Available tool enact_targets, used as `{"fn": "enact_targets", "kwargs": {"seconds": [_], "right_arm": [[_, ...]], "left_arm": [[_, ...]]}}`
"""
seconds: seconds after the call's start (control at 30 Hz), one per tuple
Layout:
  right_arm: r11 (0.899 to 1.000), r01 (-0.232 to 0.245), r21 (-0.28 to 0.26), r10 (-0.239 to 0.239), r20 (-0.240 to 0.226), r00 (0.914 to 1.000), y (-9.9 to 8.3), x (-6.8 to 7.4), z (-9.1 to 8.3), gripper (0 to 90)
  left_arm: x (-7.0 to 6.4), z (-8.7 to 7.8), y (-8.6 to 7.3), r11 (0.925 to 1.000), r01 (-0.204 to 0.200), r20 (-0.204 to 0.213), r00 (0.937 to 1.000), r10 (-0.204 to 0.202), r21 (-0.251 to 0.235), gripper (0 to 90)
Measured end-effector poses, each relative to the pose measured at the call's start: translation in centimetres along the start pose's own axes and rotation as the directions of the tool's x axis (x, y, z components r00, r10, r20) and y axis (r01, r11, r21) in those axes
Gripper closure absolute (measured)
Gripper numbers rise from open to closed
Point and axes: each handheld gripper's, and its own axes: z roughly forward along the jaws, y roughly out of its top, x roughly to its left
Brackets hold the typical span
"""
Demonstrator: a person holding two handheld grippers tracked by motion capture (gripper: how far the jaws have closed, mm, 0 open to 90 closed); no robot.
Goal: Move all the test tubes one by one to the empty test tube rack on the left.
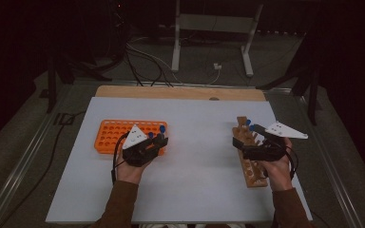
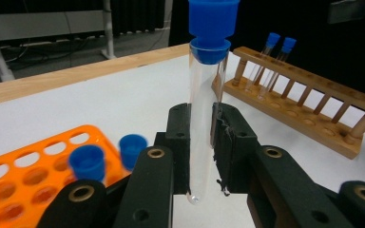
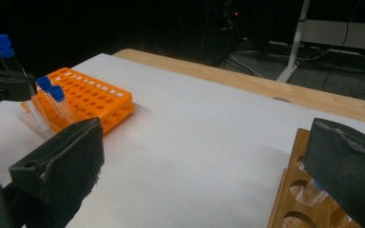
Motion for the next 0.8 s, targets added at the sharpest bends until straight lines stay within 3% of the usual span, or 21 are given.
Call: {"fn": "enact_targets", "kwargs": {"seconds": [0.37, 0.8], "right_arm": [[1.0, -0.005, -0.004, 0.005, 0.007, 1.0, 0.0, -0.2, -0.2, 0.0], [1.0, -0.003, -0.013, 0.003, 0.009, 1.0, 0.1, -0.3, -0.4, 0.0]], "left_arm": [[1.6, -1.5, -0.1, 0.9991, 0.03, -0.045, 0.9985, -0.031, -0.029, 78.2], [3.4, -2.5, -0.6, 0.9969, 0.057, -0.115, 0.9913, -0.063, -0.055, 78.2]]}}
